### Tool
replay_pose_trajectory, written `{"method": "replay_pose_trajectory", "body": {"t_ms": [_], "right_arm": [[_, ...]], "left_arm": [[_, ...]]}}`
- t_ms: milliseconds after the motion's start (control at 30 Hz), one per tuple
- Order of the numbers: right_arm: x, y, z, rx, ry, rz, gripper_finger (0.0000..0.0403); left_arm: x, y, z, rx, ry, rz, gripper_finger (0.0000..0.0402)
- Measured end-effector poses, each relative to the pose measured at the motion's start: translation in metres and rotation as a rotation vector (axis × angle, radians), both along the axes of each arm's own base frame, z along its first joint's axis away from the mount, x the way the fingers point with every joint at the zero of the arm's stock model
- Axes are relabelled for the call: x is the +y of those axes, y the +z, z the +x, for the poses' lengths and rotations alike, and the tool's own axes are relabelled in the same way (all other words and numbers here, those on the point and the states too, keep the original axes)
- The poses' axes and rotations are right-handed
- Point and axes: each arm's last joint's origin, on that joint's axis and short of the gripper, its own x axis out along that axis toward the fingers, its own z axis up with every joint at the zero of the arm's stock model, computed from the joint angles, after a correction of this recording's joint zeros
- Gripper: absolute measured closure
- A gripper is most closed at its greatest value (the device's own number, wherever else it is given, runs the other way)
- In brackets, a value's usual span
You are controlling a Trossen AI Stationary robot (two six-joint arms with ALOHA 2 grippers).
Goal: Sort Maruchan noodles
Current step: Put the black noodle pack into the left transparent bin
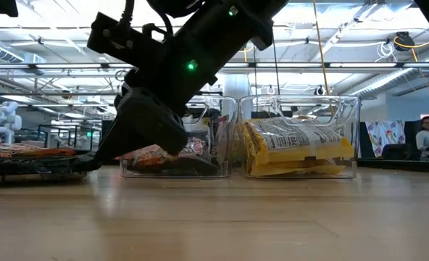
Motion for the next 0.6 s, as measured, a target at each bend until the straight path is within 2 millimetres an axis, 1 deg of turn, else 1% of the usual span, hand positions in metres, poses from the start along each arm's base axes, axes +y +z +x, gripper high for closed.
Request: {"method": "replay_pose_trajectory", "body": {"t_ms": [333,433,600], "right_arm": [[-0.010,0.002,0.004,0.001,0.058,0.089,0.0291],[-0.018,0.002,0.006,0.003,0.069,0.067,0.0291],[-0.035,0.002,0.010,-0.003,0.034,0.080,0.0291]], "left_arm": [[-0.001,0.000,0.001,0.004,-0.001,-0.001,0.0396],[-0.001,0.000,0.001,0.005,-0.002,-0.002,0.0396],[-0.001,0.000,0.002,0.001,0.000,-0.006,0.0396]]}}
